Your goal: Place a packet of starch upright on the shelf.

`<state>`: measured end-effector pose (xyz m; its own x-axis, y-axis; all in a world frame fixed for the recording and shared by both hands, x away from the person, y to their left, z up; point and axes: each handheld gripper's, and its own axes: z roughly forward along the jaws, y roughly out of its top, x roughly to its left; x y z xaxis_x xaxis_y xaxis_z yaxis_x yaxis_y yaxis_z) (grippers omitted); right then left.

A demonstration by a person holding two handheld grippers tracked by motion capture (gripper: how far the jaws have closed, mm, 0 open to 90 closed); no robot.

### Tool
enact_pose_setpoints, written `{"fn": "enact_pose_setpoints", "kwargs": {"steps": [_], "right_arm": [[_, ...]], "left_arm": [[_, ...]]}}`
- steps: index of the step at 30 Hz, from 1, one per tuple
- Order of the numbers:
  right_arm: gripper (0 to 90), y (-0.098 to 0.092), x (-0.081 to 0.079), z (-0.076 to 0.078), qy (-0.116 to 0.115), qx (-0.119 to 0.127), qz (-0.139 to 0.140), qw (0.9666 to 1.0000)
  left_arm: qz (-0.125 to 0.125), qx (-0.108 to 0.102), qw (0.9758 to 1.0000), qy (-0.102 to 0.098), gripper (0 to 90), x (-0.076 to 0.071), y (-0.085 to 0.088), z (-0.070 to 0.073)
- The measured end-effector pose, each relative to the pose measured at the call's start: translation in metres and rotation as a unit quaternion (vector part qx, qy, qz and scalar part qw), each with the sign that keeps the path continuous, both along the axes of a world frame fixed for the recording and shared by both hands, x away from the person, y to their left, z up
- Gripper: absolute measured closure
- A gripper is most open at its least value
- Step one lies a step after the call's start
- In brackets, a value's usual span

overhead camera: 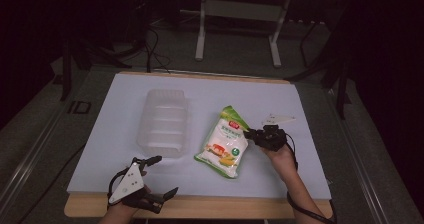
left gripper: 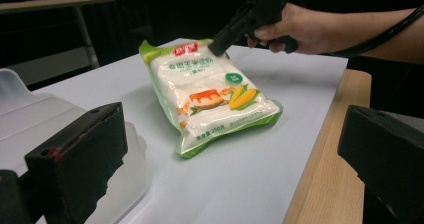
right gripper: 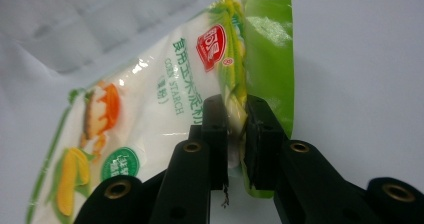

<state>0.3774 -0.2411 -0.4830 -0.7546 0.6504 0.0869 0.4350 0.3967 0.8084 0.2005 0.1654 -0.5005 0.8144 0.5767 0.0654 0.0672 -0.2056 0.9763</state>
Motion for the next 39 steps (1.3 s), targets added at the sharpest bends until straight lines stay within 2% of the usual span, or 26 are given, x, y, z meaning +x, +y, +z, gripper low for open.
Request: {"fn": "enact_pose_setpoints", "kwargs": {"steps": [3,6,15,21,24,28,34,37,38,39], "right_arm": [[81.3,0.002,-0.005,0.007,-0.008,0.014,0.005,0.9999],[81.7,0.004,-0.009,0.014,-0.015,0.016,0.014,0.9997],[81.9,0.01,-0.021,0.029,-0.04,0.02,0.036,0.9983],[82.2,0.016,-0.031,0.044,-0.058,0.026,0.058,0.9963],[82.4,0.019,-0.034,0.05,-0.067,0.029,0.068,0.9951],[82.7,0.021,-0.041,0.061,-0.081,0.03,0.079,0.9931],[83.1,0.021,-0.051,0.073,-0.093,0.032,0.093,0.9909],[83.2,0.017,-0.056,0.081,-0.102,0.037,0.093,0.9898],[83.2,0.016,-0.057,0.083,-0.101,0.042,0.094,0.9896],[83.2,0.014,-0.059,0.087,-0.106,0.043,0.095,0.9889]], "left_arm": [[0.002,0.0,1.0,-0.001,0.0,0.0,0.0,0.0],[0.007,0.006,0.9999,-0.006,0.0,-0.001,0.0,0.001],[0.0,0.007,0.9999,-0.009,0.0,-0.003,-0.003,0.001],[-0.005,0.003,1.0,-0.003,0.0,-0.002,-0.003,0.001],[-0.005,0.006,1.0,-0.006,0.0,-0.003,-0.004,0.002],[-0.002,-0.004,0.9999,-0.012,0.0,-0.002,-0.003,0.002],[0.006,-0.007,0.9998,-0.018,0.0,0.001,-0.002,0.005],[0.007,-0.022,0.9997,-0.006,0.0,0.003,-0.002,0.008],[0.004,-0.032,0.9995,0.006,0.0,0.005,-0.002,0.009],[0.004,-0.033,0.9993,0.016,0.0,0.006,-0.002,0.011]]}}
